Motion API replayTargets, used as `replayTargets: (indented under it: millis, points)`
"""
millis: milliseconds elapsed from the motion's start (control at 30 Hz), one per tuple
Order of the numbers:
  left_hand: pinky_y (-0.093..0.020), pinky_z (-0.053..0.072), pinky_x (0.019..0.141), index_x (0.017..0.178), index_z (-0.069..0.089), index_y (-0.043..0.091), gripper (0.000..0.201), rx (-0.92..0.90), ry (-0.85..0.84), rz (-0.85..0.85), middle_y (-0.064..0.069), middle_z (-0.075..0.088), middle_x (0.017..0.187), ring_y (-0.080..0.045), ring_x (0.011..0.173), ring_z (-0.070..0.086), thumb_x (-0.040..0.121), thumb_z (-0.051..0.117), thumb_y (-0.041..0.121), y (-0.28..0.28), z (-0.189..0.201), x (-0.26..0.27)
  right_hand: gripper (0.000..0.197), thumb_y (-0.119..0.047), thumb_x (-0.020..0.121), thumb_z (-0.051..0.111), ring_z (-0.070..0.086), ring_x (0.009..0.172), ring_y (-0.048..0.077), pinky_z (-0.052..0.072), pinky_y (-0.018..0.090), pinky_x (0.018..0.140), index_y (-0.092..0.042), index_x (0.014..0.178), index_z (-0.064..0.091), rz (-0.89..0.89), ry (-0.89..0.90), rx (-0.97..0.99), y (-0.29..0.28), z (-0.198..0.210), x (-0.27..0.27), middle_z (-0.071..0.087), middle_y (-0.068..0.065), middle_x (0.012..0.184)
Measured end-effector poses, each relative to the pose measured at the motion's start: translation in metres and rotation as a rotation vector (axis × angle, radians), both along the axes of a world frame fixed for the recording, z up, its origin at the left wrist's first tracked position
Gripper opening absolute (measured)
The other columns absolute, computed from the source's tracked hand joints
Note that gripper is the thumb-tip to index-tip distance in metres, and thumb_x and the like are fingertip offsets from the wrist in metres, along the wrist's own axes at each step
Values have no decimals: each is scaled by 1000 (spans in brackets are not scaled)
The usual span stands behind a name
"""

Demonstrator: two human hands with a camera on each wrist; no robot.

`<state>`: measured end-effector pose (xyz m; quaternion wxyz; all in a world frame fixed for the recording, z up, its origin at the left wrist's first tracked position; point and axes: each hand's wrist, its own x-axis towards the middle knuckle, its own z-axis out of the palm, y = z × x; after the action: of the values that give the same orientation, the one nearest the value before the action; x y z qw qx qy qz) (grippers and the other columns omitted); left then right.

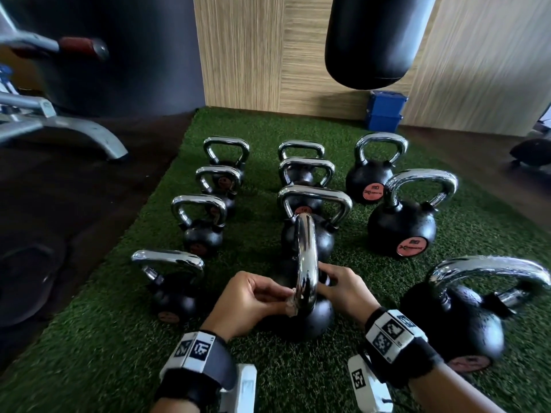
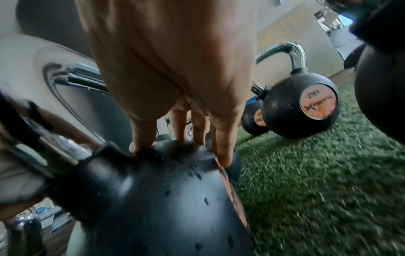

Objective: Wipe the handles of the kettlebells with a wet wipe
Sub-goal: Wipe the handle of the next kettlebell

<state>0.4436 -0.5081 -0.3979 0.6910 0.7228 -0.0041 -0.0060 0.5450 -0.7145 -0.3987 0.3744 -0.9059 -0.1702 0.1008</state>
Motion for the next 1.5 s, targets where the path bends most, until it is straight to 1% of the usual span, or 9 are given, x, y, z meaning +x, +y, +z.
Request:
replayTargets:
  millis: [200,500,833,933,1000,1067,1167,1300,1500]
  points:
    - [-23,60,78,91,84,17,27,-144,-90,82,-11,80,95,-15,86,76,65,86,14,20,21,14,26,-25,78,84,67,81,4,46,6,70,-30,104,79,-152,-365,178,-2,45,-13,75,-11,97]
    - [-21,60,66,73,81,21,9,-462,-164,69,-4,79,79,-10,72,76,65,79,24,4,74,39,37,-25,72,88,71,93,0,55,20,88,-23,108,79,136,-395,414,15,114,-39,76,-11,102]
    - [-17,57,69,89,83,26,36,-48,-169,113,1,79,86,-7,70,69,82,69,59,-4,70,42,18,-25,75,87,72,76,0,55,15,71,-24,93,82,-2,-424,421,5,105,-36,77,-14,86]
    - [-21,54,69,102,76,45,14,175,-116,236,9,77,91,-13,84,73,91,74,36,13,51,40,11,-28,79,82,72,72,4,58,27,69,-25,89,81,-53,-357,440,-3,98,-25,77,-12,81]
    - [-28,51,95,130,56,52,67,446,8,77,13,68,125,-16,120,64,79,87,22,30,25,35,9,-31,80,80,73,71,8,62,40,73,-26,88,80,-111,-279,453,-8,89,-14,77,-10,78]
    - [-30,31,120,160,15,42,132,647,109,-188,10,34,159,-11,148,32,57,98,37,30,2,30,6,-33,81,79,70,67,4,62,43,76,-28,84,77,-165,-210,433,-12,77,-1,76,-11,75]
    - [-38,4,129,157,-24,37,172,728,85,-218,11,-10,169,-11,157,-11,37,94,70,-4,-26,28,9,-32,81,79,71,72,6,60,45,81,-24,82,75,-218,-143,388,-10,56,17,76,-9,75]
    - [-28,12,128,161,21,17,137,770,-176,167,-1,26,163,-16,154,16,54,84,75,-38,-49,34,21,-36,74,84,73,75,11,61,41,79,-20,81,72,-278,-117,348,1,32,33,76,-6,78]
    - [-39,37,118,149,41,30,104,759,-372,122,8,46,148,-13,144,39,62,84,68,-22,-55,45,11,-35,69,84,75,72,19,62,44,77,-38,76,77,-317,-30,437,16,2,48,76,-3,72]
